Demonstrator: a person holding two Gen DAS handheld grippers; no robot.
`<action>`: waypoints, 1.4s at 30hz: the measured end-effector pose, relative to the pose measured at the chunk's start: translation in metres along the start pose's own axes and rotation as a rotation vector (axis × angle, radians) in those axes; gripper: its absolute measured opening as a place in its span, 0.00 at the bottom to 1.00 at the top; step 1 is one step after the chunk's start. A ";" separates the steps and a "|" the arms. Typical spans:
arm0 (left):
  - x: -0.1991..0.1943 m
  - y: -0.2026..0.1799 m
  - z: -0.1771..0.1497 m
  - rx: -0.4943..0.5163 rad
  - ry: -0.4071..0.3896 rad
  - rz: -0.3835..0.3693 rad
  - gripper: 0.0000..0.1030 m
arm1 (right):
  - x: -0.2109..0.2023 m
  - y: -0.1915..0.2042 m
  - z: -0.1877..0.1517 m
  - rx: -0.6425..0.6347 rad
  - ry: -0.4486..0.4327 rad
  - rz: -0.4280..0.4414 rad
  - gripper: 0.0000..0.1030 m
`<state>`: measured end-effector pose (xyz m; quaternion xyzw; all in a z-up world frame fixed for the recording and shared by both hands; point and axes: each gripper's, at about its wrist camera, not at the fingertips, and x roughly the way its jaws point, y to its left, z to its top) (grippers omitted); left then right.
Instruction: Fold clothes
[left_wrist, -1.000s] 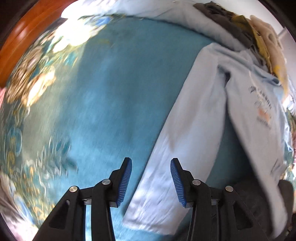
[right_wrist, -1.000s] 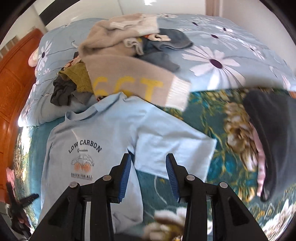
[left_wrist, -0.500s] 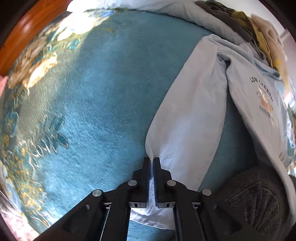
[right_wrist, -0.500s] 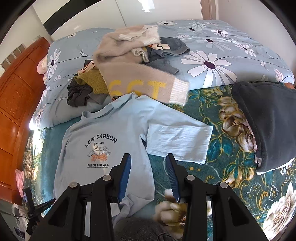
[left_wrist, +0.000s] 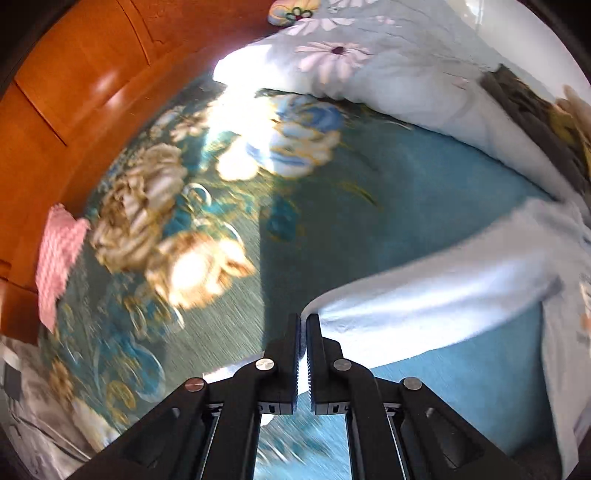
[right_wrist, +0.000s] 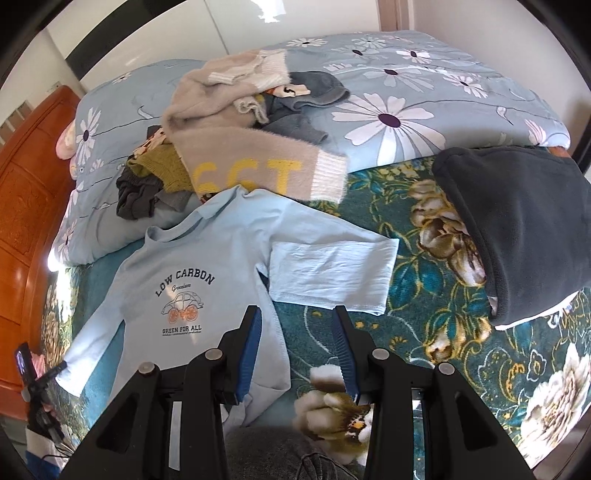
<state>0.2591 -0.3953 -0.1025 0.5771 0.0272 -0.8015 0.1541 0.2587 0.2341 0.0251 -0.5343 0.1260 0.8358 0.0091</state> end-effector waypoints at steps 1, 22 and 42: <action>0.012 0.005 0.011 0.005 0.015 0.014 0.04 | 0.001 -0.001 0.000 0.004 0.003 -0.005 0.39; -0.052 -0.080 -0.059 -0.153 0.019 -0.302 0.56 | 0.058 -0.016 -0.005 -0.036 0.103 -0.033 0.39; -0.100 -0.166 -0.051 0.029 0.025 -0.229 0.61 | 0.207 0.025 0.048 0.010 0.240 0.016 0.40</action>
